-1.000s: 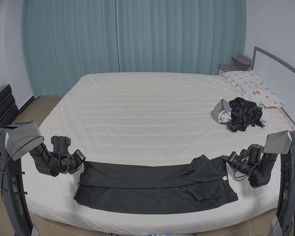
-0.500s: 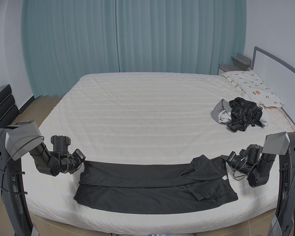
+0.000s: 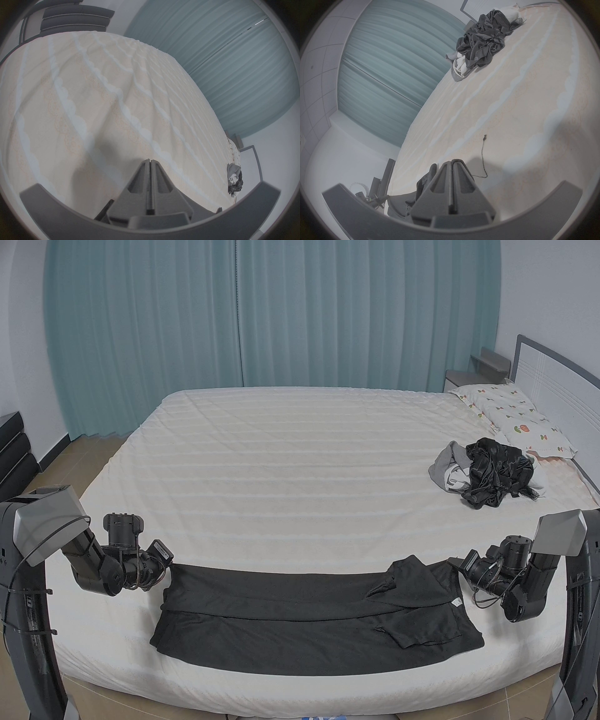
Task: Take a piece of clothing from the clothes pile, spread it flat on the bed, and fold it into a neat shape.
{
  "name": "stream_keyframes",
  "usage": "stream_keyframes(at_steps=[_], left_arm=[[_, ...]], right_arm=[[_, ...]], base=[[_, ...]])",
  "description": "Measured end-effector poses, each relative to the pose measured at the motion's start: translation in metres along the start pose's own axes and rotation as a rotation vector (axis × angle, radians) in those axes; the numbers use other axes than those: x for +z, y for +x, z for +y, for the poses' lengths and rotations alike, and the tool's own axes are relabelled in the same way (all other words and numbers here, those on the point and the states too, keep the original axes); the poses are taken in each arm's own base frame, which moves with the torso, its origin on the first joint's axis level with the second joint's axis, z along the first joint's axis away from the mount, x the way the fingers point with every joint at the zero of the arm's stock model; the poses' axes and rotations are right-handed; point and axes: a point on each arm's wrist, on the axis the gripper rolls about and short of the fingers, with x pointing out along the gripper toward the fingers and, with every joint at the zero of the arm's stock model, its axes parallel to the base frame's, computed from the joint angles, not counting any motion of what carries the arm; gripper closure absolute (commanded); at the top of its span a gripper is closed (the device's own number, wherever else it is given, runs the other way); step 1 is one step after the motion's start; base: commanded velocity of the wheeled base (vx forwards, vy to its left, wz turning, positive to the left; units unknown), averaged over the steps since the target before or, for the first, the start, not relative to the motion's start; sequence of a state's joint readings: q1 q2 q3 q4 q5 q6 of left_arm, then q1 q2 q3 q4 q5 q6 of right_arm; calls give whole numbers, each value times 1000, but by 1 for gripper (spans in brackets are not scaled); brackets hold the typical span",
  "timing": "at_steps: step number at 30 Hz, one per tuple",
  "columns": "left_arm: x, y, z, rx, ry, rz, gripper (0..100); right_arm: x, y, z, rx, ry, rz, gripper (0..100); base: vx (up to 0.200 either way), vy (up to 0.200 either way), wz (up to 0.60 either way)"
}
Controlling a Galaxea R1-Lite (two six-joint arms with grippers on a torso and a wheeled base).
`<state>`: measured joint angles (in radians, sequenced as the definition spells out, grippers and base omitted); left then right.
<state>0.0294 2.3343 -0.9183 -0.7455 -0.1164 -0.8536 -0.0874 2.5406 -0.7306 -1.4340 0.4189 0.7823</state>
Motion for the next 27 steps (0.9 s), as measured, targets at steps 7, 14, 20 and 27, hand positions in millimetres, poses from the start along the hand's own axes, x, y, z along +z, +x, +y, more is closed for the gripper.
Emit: stream_keyframes(at_steps=[7,14,20,27], left_arm=[[3,-1,-3,-24,-20,-21,100],[6,-5,-8,-38,-12,-33,100],[6,-3,-8,-39,-8,-34,100],[5,5,-5,-34,-8,-30,100]], right_arm=[[0,0,0,-1,1,1,100],[-1,0,-1,-2,1,2,100],[-1,0,-1,-3,2,2,100],[-1,0,-1,-4,2,4,100]], base=[[0,0,0],[0,0,0],[0,0,0],[0,0,0]])
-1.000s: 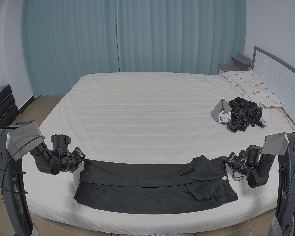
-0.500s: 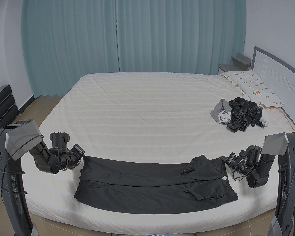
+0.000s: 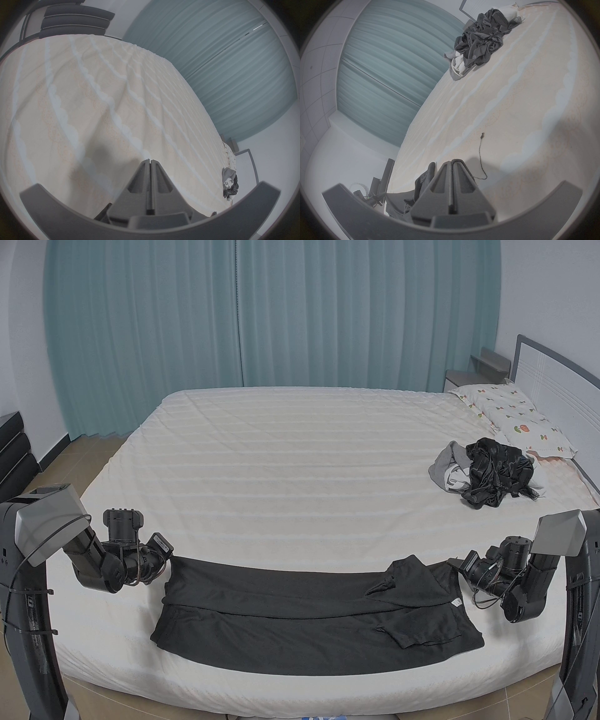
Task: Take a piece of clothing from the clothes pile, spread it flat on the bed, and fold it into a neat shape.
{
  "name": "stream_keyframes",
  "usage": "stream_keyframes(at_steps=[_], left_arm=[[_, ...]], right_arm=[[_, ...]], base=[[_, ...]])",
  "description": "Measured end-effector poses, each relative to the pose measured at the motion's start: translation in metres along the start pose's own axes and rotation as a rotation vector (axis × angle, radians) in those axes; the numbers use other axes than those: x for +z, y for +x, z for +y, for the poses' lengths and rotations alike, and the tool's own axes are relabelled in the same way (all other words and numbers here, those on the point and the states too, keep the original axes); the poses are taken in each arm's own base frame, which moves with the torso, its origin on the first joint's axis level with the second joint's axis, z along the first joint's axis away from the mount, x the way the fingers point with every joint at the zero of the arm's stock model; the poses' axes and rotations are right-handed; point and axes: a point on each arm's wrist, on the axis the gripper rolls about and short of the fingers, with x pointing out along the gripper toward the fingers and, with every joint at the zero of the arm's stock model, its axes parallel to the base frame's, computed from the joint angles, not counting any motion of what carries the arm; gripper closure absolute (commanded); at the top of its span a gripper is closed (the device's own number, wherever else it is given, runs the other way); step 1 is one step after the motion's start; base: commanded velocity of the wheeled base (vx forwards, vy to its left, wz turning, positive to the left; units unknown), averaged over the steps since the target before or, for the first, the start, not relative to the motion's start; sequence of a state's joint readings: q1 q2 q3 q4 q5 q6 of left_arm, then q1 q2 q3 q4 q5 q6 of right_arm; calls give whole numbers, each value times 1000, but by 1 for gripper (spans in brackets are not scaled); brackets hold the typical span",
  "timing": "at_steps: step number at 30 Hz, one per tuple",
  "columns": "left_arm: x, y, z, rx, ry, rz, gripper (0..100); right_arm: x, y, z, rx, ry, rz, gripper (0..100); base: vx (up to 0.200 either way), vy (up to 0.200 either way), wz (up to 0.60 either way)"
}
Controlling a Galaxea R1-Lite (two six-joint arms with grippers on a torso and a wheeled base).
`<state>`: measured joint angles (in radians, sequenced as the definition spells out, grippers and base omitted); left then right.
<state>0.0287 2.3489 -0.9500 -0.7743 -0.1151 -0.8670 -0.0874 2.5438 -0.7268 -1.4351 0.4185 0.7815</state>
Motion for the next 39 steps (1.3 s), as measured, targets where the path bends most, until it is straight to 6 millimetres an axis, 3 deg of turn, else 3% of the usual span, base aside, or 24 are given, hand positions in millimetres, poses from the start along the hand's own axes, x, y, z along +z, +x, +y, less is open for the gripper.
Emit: stream_keyframes(at_steps=[2,3,15,22,31,39], left_arm=[[-1,2,1,4,0,3,100],[-1,3,2,6,2,5,0],[-4,5,5,17,8,13,0],[-3,5,7,21,-2,13,0],[-3,3,9,26,-8,15,0],[-4,3,10,29,-4,17,0]], right_arm=[[0,0,0,-1,0,1,100],[-1,0,0,-2,0,2,0],[2,-3,3,-6,-10,-31,0],[7,-25,21,3,-36,-98,0],[-32,-32,82,90,-97,52,0],[-71,-11,121,65,-130,235,0]], base=[[0,0,0],[0,0,0],[0,0,0],[0,0,0],[0,0,0],[0,0,0]])
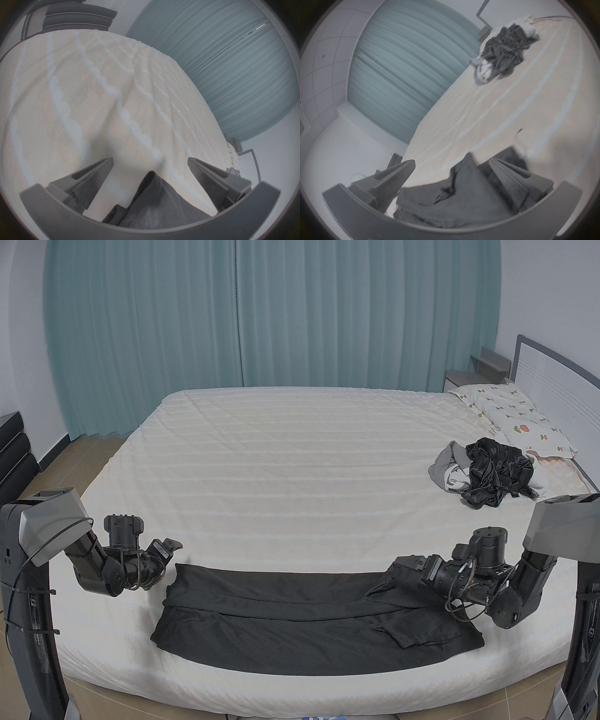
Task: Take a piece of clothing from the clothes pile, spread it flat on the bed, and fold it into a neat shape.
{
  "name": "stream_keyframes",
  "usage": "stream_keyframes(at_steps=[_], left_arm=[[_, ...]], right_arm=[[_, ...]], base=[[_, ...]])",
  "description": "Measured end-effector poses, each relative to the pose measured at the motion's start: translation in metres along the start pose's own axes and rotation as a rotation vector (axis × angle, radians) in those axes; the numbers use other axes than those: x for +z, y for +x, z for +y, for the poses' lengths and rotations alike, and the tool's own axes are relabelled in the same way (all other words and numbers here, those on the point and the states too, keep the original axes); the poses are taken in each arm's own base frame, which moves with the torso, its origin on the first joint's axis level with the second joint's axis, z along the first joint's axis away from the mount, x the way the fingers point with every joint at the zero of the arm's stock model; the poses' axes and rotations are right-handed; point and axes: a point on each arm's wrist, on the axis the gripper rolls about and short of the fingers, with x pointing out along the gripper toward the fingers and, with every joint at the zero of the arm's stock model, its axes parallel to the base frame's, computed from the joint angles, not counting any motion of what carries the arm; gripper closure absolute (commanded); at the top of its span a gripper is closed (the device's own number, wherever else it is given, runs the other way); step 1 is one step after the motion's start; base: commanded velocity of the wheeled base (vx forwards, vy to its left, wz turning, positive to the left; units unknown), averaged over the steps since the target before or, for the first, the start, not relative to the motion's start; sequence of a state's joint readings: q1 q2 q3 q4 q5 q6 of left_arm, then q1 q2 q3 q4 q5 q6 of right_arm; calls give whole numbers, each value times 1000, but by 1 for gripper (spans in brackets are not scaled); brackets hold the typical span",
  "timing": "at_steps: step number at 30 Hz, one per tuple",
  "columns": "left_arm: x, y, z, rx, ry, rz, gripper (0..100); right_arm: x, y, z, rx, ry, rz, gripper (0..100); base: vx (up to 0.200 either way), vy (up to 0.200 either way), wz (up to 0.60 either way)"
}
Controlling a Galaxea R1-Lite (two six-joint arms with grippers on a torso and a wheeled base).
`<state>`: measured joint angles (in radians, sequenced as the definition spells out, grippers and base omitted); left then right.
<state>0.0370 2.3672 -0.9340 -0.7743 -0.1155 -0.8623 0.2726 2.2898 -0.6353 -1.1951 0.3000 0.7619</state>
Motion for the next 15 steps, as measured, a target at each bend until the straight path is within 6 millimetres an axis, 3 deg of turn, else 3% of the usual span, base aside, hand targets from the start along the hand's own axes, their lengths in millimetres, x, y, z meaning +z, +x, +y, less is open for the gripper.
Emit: stream_keyframes(at_steps=[8,15], left_arm=[[-2,0,1,4,5,6,0],[-4,-1,1,7,9,9,0]], right_arm=[[-17,32,11,5,-27,76,0],[-19,40,7,-6,-48,89,0]], base=[[0,0,0],[0,0,0]])
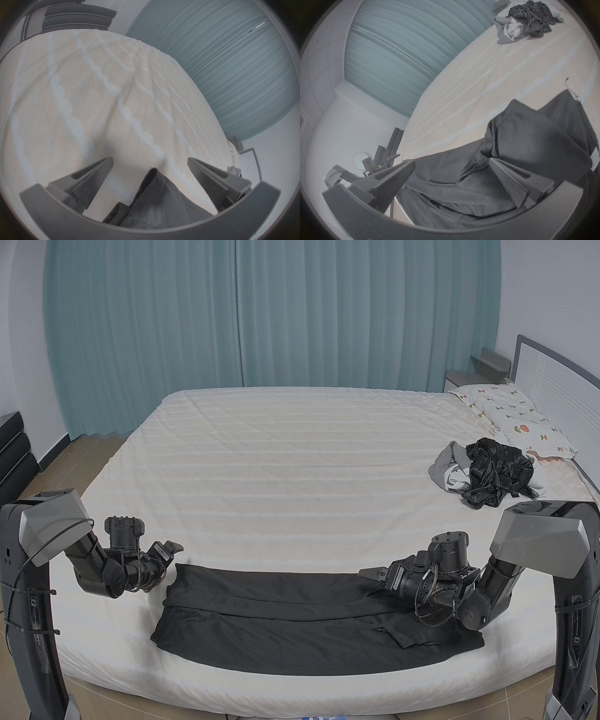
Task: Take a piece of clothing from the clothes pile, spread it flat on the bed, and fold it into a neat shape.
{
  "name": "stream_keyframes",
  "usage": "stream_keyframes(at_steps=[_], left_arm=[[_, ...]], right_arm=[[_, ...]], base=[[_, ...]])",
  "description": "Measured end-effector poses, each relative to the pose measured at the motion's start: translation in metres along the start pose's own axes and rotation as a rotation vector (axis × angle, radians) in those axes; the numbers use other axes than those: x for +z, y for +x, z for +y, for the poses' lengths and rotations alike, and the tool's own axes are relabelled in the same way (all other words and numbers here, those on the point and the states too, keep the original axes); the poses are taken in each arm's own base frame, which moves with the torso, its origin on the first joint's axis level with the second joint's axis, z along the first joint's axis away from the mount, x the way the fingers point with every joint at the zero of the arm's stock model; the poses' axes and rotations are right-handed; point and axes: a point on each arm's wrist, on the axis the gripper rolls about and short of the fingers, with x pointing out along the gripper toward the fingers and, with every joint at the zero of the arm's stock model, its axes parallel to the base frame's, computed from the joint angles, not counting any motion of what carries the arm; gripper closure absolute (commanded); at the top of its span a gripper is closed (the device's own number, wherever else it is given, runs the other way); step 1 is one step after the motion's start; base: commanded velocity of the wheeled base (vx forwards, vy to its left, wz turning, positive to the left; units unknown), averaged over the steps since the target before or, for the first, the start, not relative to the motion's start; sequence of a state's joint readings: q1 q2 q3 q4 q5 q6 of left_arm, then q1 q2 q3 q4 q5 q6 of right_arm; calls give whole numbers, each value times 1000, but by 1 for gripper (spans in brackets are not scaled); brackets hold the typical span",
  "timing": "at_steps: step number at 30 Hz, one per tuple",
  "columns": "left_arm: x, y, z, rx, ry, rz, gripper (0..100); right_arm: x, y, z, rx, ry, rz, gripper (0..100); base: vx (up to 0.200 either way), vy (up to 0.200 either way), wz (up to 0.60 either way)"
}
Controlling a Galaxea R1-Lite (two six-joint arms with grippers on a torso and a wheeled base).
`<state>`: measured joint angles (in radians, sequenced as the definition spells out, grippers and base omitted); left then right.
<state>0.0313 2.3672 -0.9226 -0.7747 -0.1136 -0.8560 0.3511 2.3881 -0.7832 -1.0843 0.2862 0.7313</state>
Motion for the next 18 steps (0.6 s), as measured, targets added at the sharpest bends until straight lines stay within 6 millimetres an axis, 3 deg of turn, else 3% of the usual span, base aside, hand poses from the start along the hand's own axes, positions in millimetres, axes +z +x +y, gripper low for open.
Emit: stream_keyframes(at_steps=[10,18], left_arm=[[0,0,0,1,1,1,0],[-1,0,0,1,1,2,0]], right_arm=[[0,0,-6,-15,-15,2,0],[8,13,3,-9,-48,-23,0]], base=[[0,0,0],[0,0,0]])
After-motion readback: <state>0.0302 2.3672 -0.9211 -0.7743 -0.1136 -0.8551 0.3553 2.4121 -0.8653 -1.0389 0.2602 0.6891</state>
